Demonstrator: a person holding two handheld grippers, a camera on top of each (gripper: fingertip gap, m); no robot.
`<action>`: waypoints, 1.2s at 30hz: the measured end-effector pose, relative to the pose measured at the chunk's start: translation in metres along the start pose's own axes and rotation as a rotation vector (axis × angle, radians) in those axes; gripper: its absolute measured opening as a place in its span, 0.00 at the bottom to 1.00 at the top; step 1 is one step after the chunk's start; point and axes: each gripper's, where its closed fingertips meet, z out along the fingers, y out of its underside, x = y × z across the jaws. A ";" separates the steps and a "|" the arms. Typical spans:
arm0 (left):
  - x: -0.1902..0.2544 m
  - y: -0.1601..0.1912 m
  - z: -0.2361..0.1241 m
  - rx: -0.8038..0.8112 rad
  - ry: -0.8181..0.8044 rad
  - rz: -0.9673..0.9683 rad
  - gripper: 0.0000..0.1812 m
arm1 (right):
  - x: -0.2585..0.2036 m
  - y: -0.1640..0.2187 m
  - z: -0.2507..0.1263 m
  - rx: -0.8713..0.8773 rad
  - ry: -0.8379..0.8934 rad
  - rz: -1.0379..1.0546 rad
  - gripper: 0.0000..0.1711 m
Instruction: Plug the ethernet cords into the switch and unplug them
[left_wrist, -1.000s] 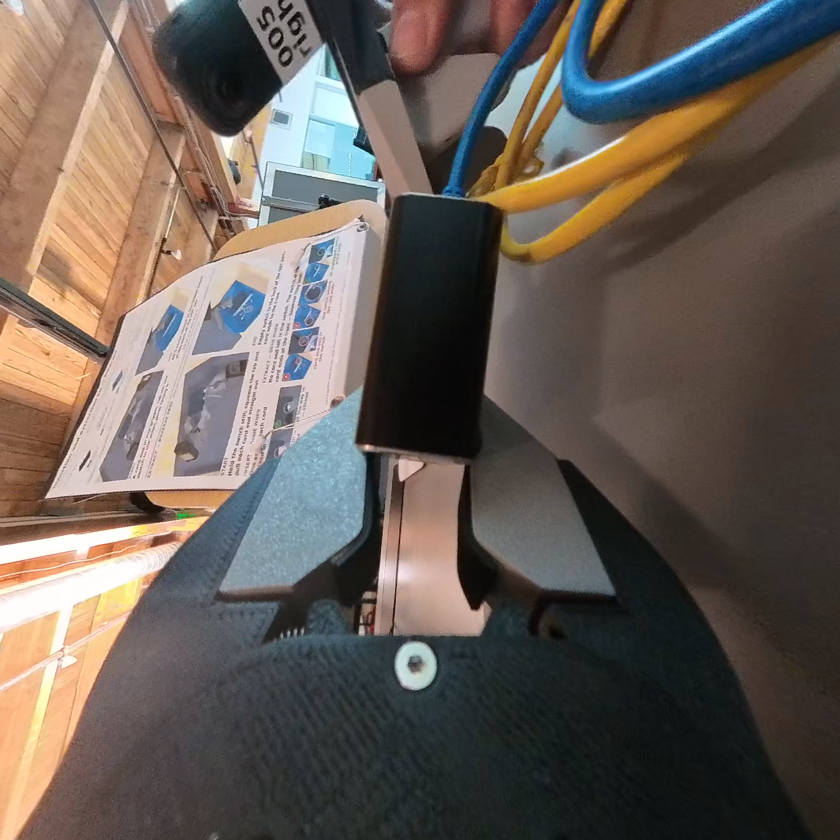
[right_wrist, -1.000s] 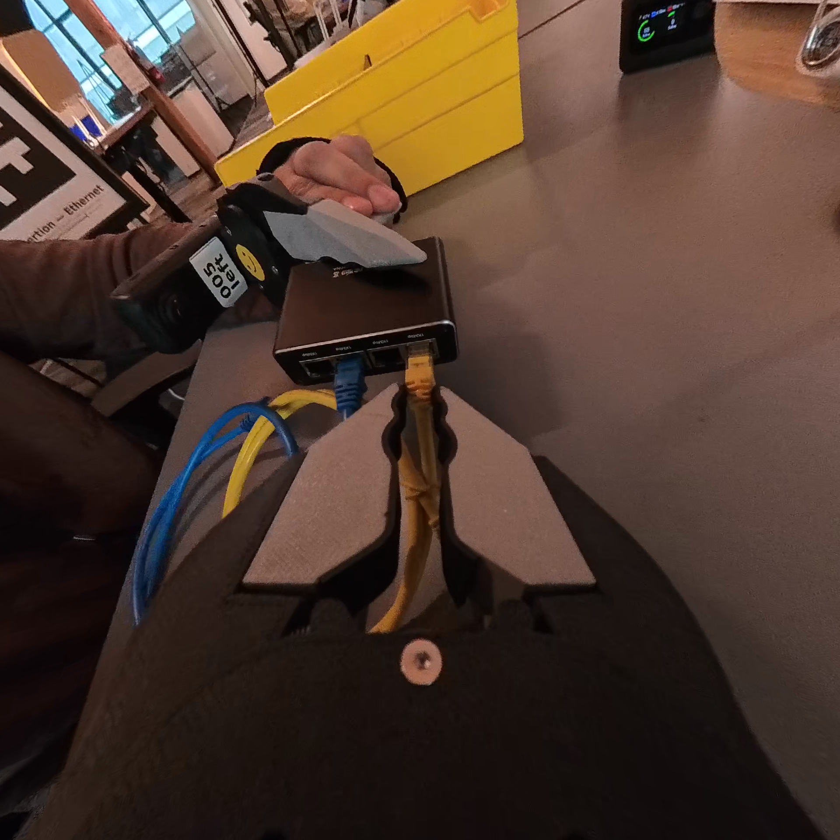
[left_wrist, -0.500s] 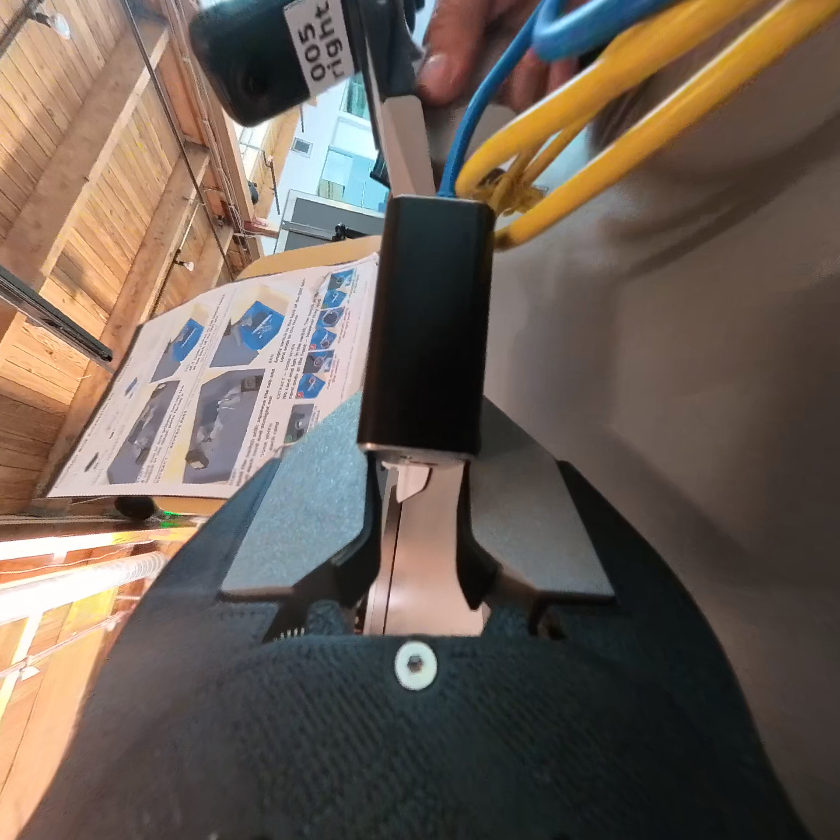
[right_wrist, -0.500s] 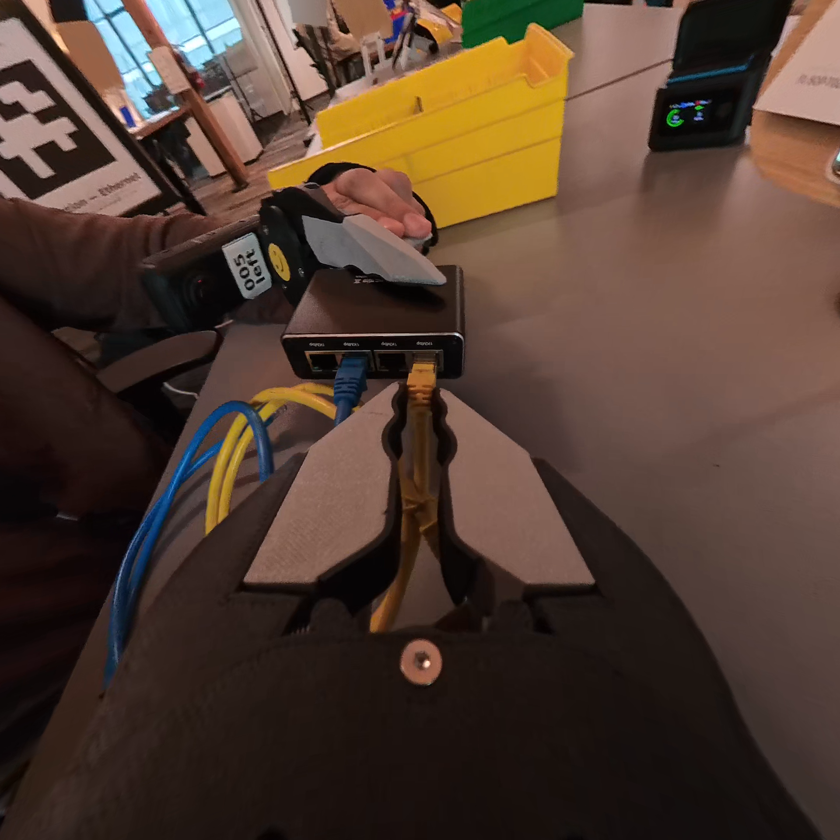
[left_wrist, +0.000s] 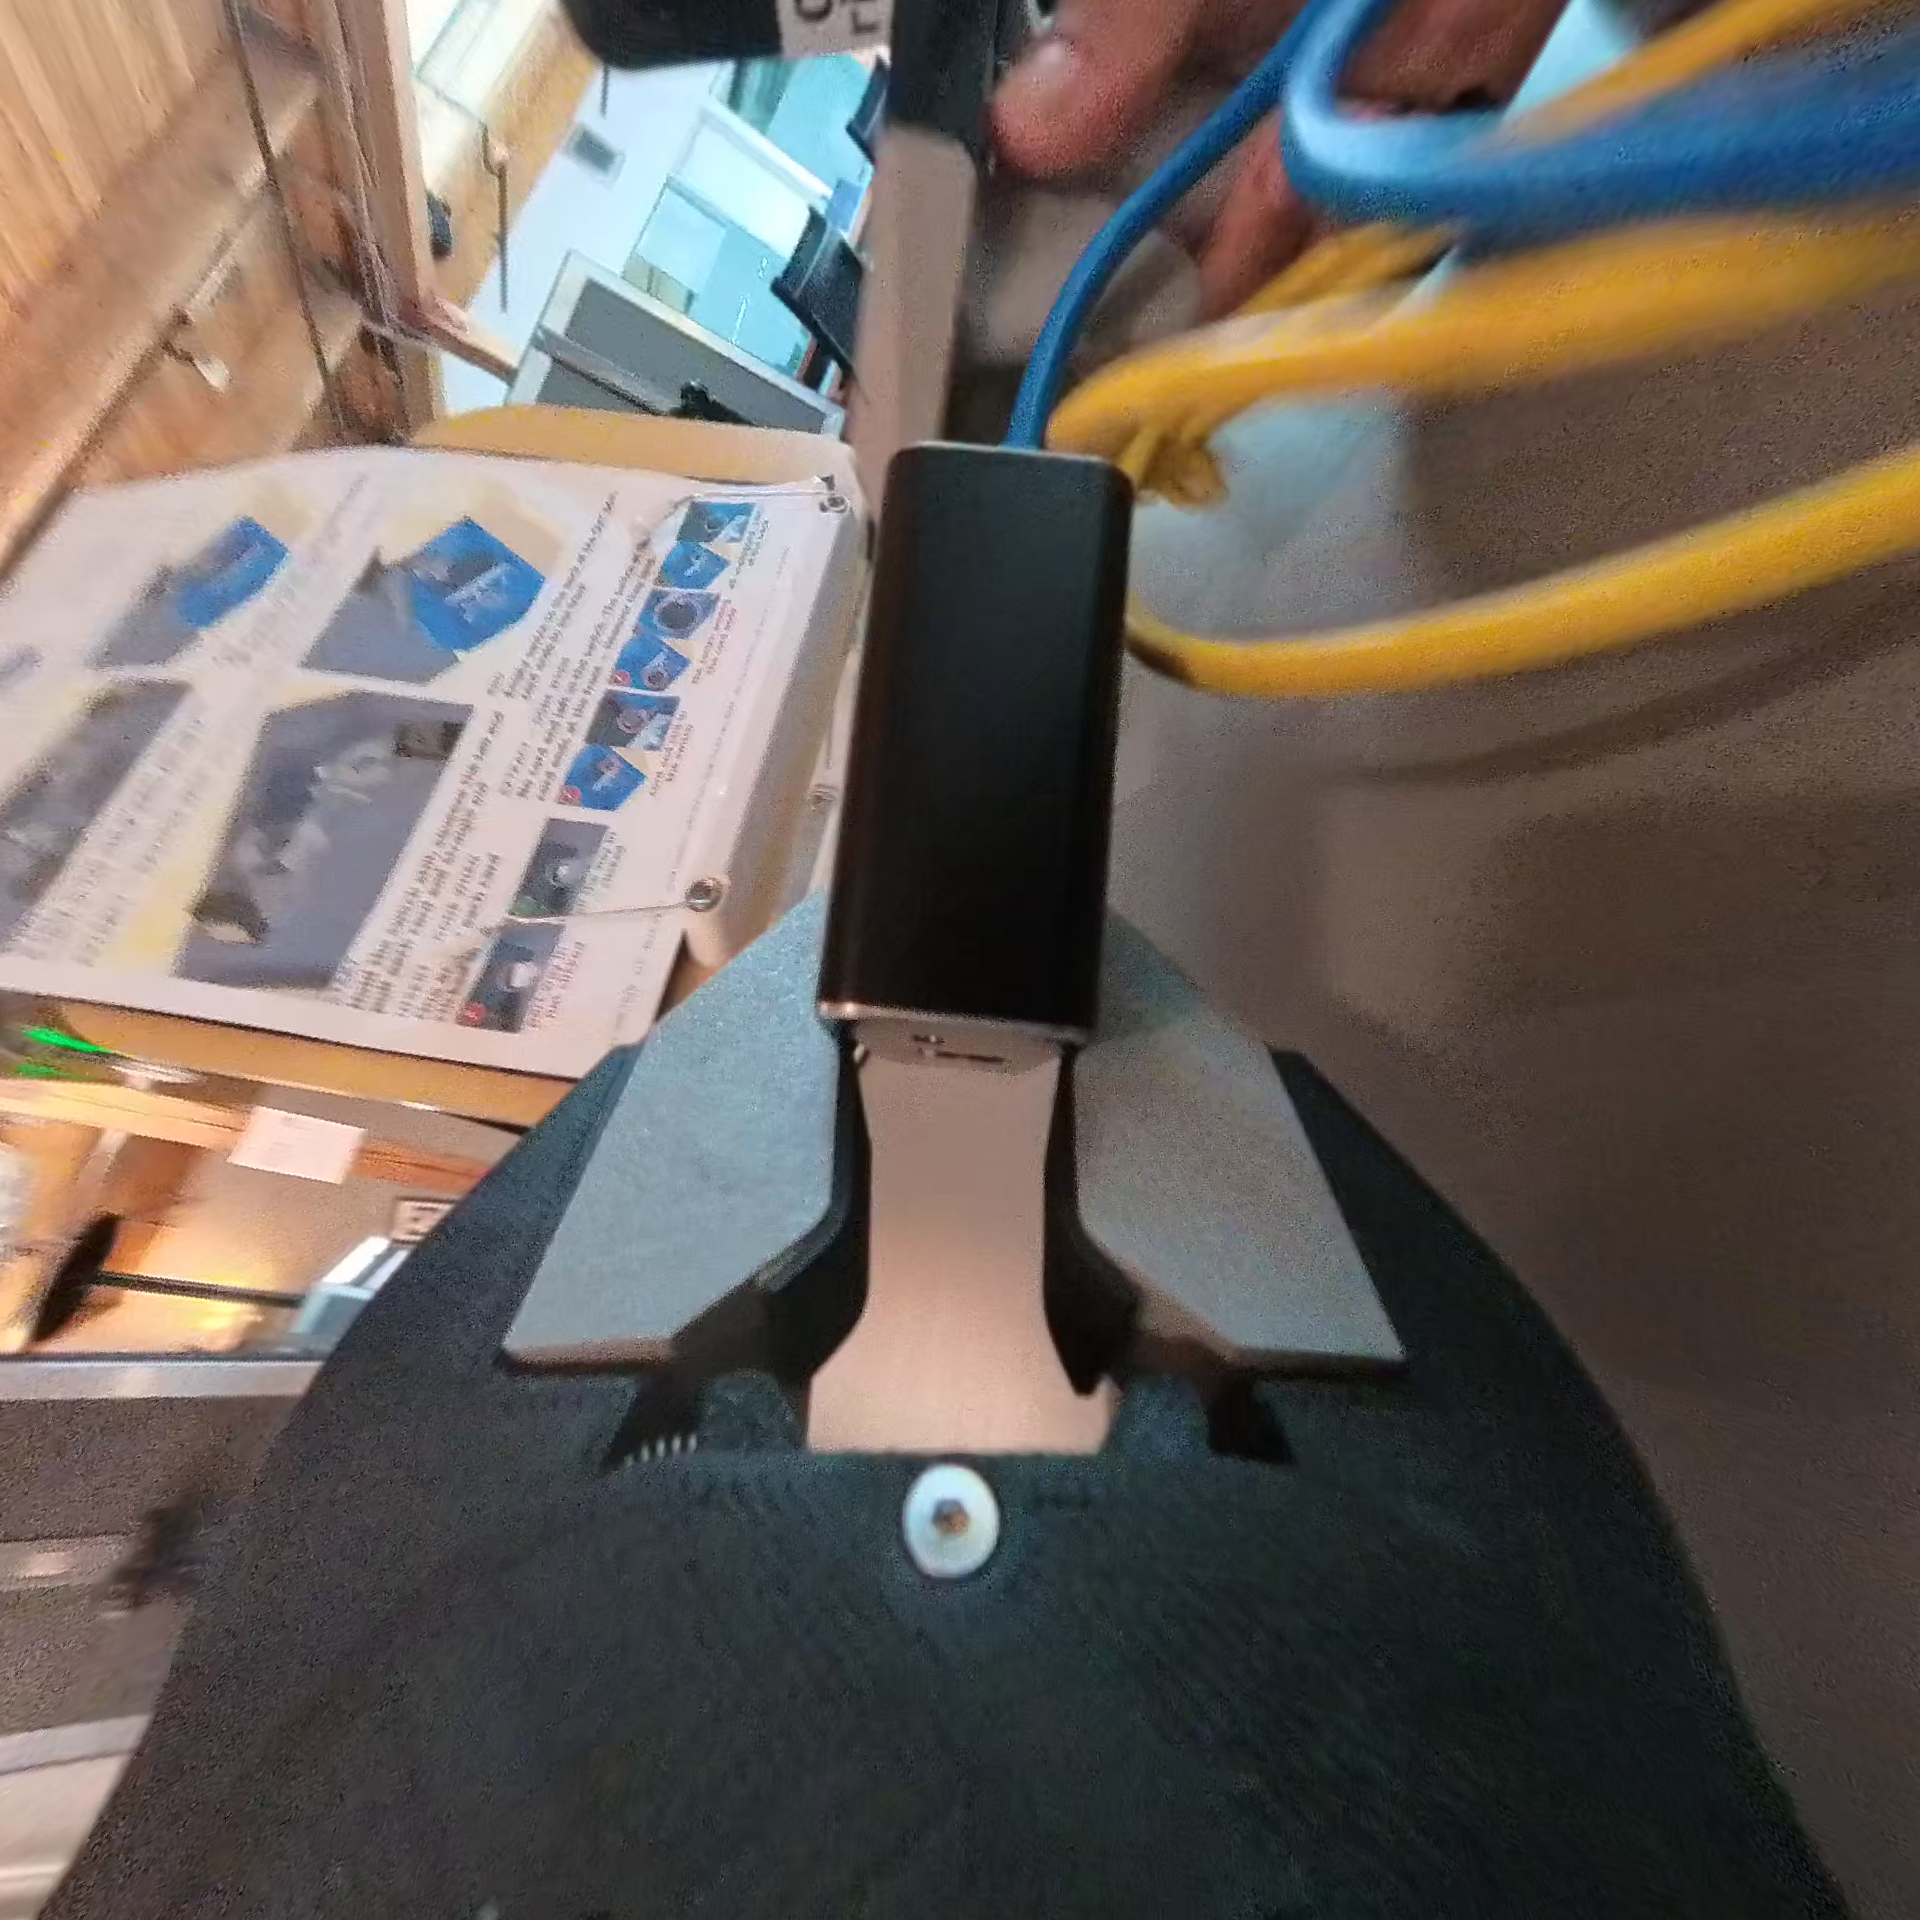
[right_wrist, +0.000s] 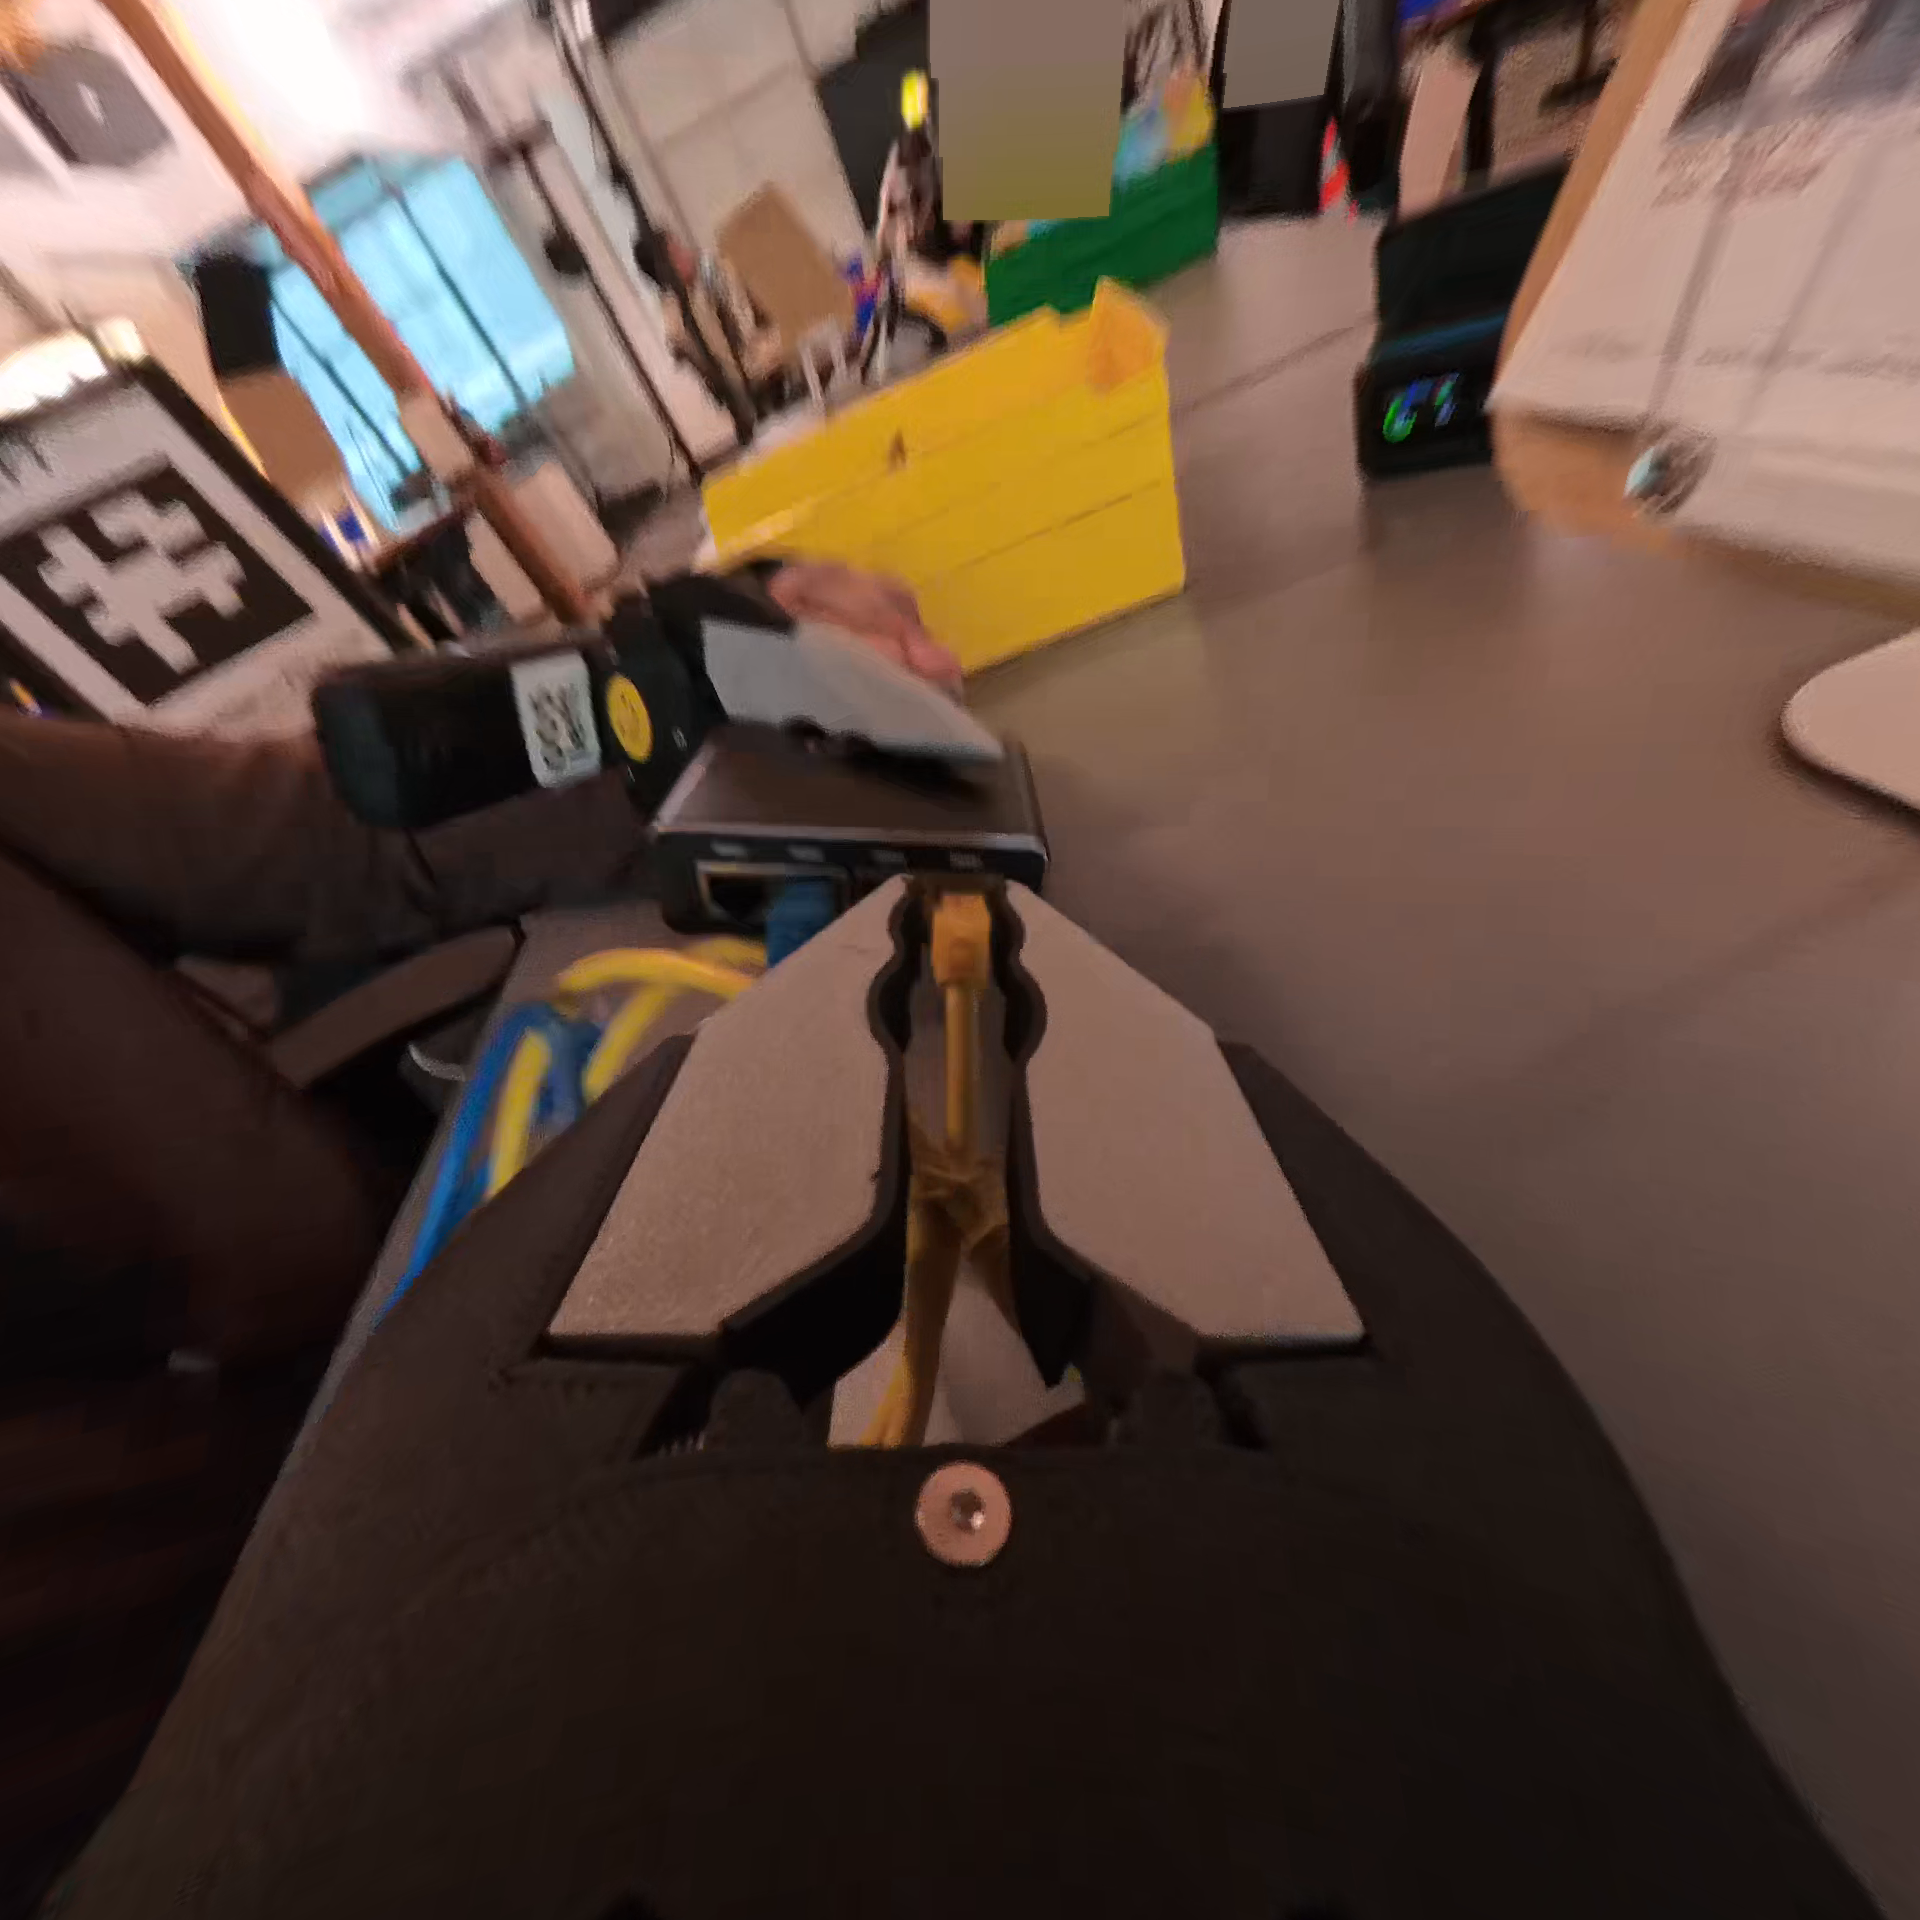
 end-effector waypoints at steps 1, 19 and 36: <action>-0.001 -0.002 0.001 0.018 -0.004 -0.042 0.18 | -0.001 -0.011 -0.007 0.050 -0.017 0.018 0.11; -0.078 -0.011 -0.028 0.406 -0.099 -1.262 0.17 | 0.008 -0.054 -0.057 0.299 0.051 0.088 0.38; -0.045 0.009 -0.009 0.130 -0.009 -1.336 0.17 | 0.034 -0.042 -0.057 0.168 0.410 -0.097 0.40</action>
